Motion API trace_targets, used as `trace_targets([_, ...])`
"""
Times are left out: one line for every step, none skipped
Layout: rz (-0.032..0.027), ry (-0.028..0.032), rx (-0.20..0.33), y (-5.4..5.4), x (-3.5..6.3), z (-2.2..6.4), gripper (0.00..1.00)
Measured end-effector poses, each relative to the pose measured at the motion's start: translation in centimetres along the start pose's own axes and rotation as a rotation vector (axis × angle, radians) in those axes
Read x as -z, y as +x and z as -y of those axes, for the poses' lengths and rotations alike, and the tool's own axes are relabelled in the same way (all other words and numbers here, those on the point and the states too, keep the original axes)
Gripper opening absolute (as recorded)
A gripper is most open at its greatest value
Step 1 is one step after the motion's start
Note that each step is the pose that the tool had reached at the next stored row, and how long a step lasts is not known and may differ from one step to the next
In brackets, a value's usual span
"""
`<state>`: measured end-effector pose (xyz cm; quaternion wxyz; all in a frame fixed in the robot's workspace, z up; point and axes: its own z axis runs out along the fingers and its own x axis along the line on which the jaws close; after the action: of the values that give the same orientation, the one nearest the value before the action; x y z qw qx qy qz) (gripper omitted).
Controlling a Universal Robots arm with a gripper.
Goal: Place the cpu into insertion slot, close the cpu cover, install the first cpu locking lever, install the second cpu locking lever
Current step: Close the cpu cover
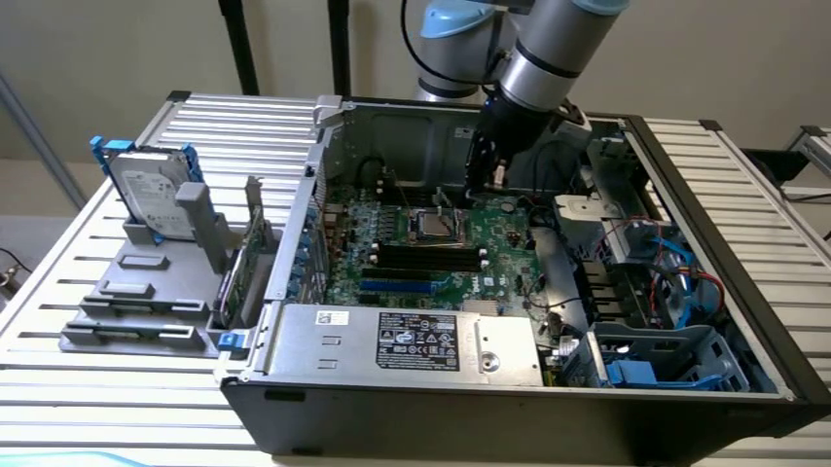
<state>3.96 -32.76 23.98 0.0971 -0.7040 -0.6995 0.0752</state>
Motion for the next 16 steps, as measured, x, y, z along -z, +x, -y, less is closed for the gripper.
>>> trace_targets([0.0001,0.0012,0.000,0.0,-0.13,0.30,0.11])
trace_targets([0.0001,0.0023,0.000,0.0,-0.29,0.66,0.11])
trace_targets([-0.0001,0.0033,0.000,0.0,-0.45,0.99,0.11])
trace_targets([-0.0002,0.0041,0.001,0.0,-0.61,1.32,0.11])
trace_targets([-0.0002,0.0049,0.001,0.0,-0.76,1.64,0.11])
trace_targets([-0.0001,0.0058,0.001,0.0,-0.92,1.96,0.11])
trace_targets([-0.0001,0.0065,0.001,0.0,-1.09,2.29,0.11])
trace_targets([0.0000,0.0073,0.001,0.0,-1.26,2.61,0.11])
trace_targets([0.0000,0.0080,0.002,-0.1,-1.43,2.92,0.11])
trace_targets([0.0001,0.0087,0.002,-0.1,-1.61,3.24,0.11])
trace_targets([0.0002,0.0094,0.002,-0.1,-1.79,3.54,0.11])
trace_targets([0.0002,0.0101,0.002,-0.1,-1.99,3.85,0.11])
trace_targets([0.0002,0.0109,0.002,-0.1,-2.20,4.17,0.11])
trace_targets([0.0003,0.0117,0.002,-0.1,-2.41,4.48,0.11])
trace_targets([0.0002,0.0124,0.002,-0.2,-2.62,4.78,0.11])
trace_targets([0.0002,0.0131,0.002,-0.2,-2.85,5.10,0.11])
